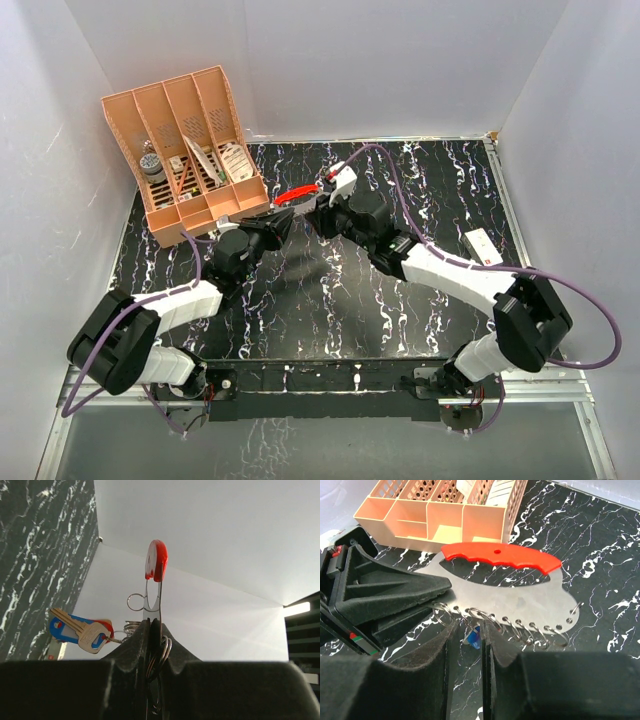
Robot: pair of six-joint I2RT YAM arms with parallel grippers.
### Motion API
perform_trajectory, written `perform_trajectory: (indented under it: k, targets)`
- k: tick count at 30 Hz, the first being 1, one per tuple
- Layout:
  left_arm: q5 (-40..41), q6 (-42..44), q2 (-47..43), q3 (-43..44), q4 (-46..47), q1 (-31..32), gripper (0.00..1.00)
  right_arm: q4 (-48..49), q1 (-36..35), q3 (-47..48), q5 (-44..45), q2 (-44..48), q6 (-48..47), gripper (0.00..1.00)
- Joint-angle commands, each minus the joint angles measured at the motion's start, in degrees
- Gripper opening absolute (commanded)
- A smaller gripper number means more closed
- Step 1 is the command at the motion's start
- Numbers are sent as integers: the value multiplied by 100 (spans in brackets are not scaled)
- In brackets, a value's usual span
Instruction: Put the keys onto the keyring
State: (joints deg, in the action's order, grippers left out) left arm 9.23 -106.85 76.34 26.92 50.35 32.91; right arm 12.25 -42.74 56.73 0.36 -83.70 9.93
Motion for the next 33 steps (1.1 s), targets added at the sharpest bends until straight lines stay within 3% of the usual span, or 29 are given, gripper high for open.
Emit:
perform_trajectory:
  k: [1,23,33]
  targets:
    - [-63,-345,-207,33,773,81,0,479,41,-177,302,350,-119,23]
    - [-152,-346,51,273,835,77,0,881,38,-503,-249,938,71,27]
    - [-80,-356,74,348,777,76,0,659,42,-241,-441,631,583,28]
